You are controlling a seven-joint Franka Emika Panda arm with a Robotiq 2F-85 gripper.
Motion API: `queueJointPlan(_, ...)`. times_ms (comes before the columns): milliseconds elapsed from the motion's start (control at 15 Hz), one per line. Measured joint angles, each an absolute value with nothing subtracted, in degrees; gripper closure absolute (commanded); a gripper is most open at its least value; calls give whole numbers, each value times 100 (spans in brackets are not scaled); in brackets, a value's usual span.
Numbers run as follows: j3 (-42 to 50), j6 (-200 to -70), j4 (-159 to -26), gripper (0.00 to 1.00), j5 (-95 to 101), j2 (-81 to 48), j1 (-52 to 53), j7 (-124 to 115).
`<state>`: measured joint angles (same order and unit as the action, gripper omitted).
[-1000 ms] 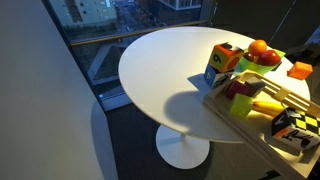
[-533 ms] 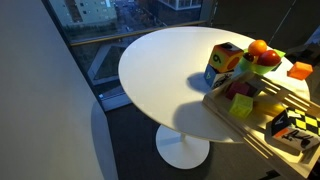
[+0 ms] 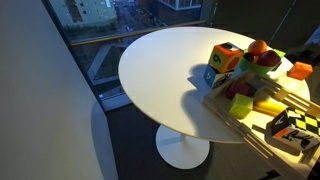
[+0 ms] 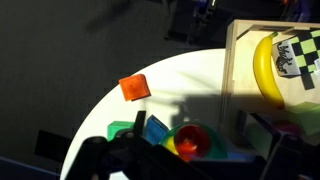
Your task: Put the orange toy block in the box
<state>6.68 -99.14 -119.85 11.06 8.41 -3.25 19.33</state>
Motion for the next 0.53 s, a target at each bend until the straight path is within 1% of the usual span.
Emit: queueJointPlan(533, 707, -10185, -11820, 0, 1095, 766, -325, 2447)
